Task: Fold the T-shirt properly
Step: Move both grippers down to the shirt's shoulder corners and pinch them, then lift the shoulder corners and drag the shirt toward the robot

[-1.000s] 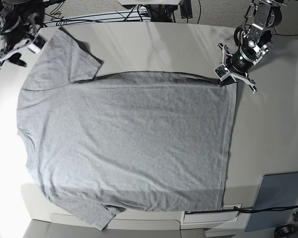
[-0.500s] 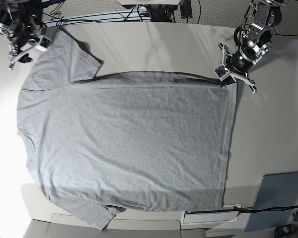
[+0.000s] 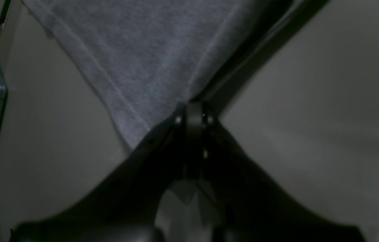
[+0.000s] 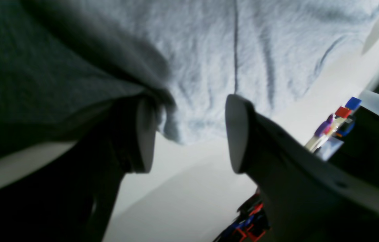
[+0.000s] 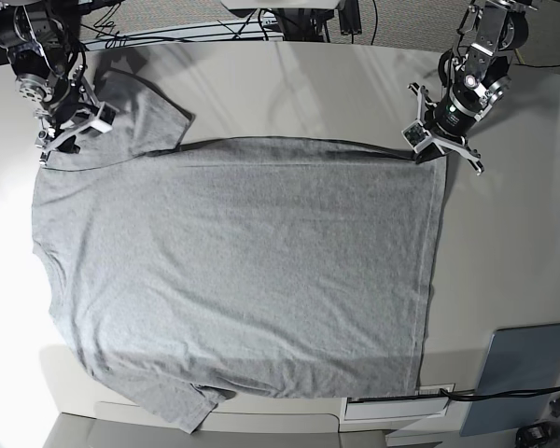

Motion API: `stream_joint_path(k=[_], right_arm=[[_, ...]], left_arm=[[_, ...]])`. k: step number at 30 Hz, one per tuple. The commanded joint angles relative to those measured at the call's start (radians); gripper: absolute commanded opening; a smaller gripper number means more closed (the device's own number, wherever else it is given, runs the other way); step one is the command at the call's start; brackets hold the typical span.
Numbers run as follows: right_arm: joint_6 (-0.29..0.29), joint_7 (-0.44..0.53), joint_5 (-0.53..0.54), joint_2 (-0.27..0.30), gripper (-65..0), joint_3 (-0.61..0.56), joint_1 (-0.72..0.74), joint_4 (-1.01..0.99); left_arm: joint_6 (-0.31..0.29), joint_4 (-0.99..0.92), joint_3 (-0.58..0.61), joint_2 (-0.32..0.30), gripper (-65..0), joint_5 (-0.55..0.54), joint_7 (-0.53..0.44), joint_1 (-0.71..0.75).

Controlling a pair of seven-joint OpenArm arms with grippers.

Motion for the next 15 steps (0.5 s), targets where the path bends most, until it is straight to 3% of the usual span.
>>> stream_joint_path(k=[1,5,8,12,15], right_arm=[[0.034,0.007,0.022,0.01,-31.5,-0.012,-0.002,-0.01],[0.04,0.024,0.052,0.008,-31.7,-0.013,0.024,-0.029],[0.059,0.047,0.097,0.008,-41.4,-0.013,0.037,-0.034],[0.179,0.072,0.104,0.008,-46.2,-0.015,0.061,-0.034],[0.191,0.068,0.103,0.008,-48.9,-0.016,0.076,-0.034]], left_arm=[[-0.034,-0.013,0.002,-0.012,-65.0,0.023,0.084,0.015],[-0.034,-0.013,0.002,-0.012,-65.0,0.023,0.084,0.015],[-0.034,-0.013,0.002,-0.012,-65.0,0.023,0.081,0.014],[-0.037,-0.013,0.002,-0.012,-65.0,0.023,0.081,0.015],[-0.037,-0.013,0.002,-0.012,-65.0,0.023,0.081,0.015]])
